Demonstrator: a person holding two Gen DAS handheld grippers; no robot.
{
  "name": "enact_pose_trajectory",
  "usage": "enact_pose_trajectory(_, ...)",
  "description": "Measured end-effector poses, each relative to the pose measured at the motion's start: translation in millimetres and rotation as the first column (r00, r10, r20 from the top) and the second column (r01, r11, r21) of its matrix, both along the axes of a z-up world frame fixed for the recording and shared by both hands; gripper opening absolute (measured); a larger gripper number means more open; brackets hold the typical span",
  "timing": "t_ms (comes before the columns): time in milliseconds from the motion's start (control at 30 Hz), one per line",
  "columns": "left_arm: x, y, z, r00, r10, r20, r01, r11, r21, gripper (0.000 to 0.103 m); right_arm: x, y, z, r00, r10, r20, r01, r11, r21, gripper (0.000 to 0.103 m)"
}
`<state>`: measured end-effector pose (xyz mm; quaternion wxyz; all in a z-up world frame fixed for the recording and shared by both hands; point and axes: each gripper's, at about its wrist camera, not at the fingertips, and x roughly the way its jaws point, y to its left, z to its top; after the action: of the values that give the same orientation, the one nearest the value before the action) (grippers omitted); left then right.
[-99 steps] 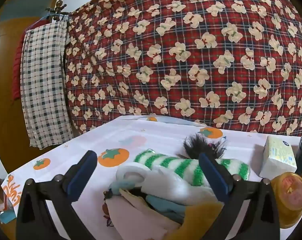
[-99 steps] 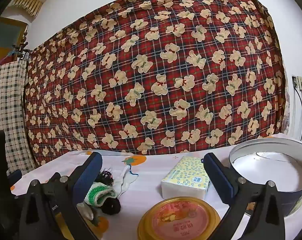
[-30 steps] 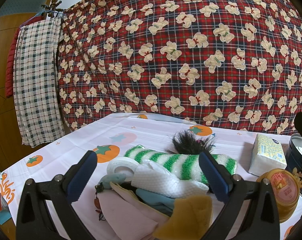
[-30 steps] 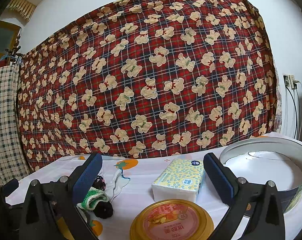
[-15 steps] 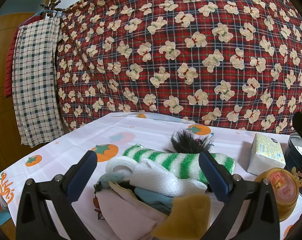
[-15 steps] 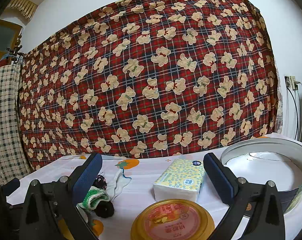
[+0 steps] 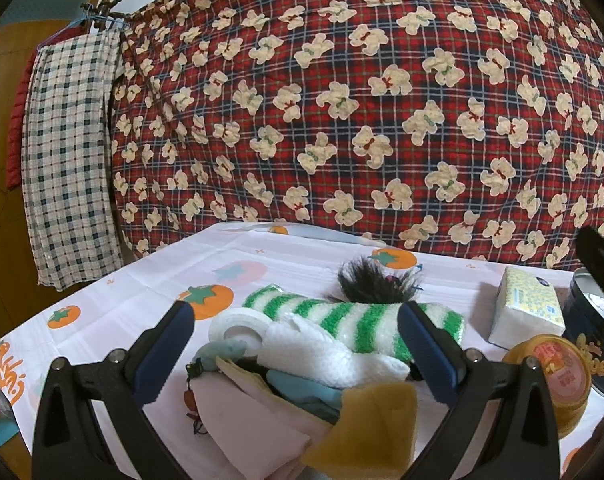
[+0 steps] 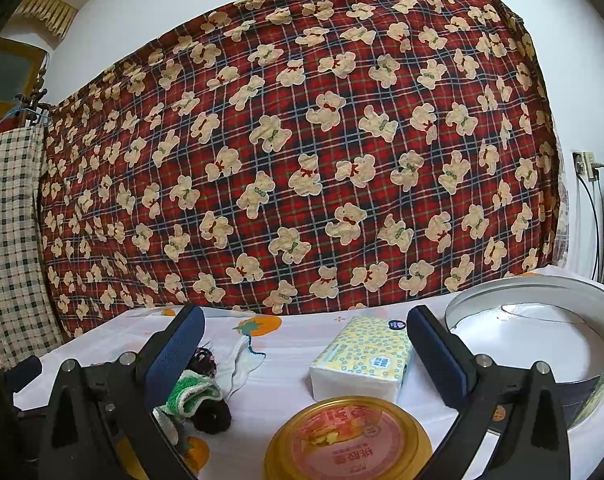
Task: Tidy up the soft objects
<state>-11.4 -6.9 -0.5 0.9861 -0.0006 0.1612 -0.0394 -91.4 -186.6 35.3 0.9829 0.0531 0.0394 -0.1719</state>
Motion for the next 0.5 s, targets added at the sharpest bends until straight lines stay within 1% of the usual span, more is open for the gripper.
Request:
enact_pose_trajectory(100, -3, 5, -2, 0.999, -0.026, -0.032, 0.026, 1.0, -0.013, 0.103, 2, 0, 0, 1.0, 0.012, -0.009, -0.012, 1.0, -0.003, 0.102)
enact_pose_trajectory(200, -7, 16, -5, 0.998, -0.023, -0.062, 0.022, 1.0, -0.017, 0.103, 5, 7, 0, 0.999, 0.037, -0.017, -0.037, 0.999, -0.005, 0.102)
enact_pose_trajectory(300, -9, 39, -6, 0.997, 0.024, -0.079, -0.023, 1.0, 0.018, 0.102, 7, 12, -2, 0.996, 0.083, -0.034, -0.083, 0.997, -0.003, 0.102)
enact_pose_trajectory(367, -11, 58, -6, 0.994, 0.072, -0.082, -0.069, 0.997, 0.035, 0.102, 10, 14, -3, 0.991, 0.12, -0.058, -0.12, 0.993, -0.002, 0.102)
enact_pose_trajectory(500, -10, 89, -8, 0.989, 0.101, -0.107, -0.1, 0.995, 0.019, 0.102, 19, 21, -9, 0.969, 0.217, -0.119, -0.217, 0.976, 0.017, 0.101)
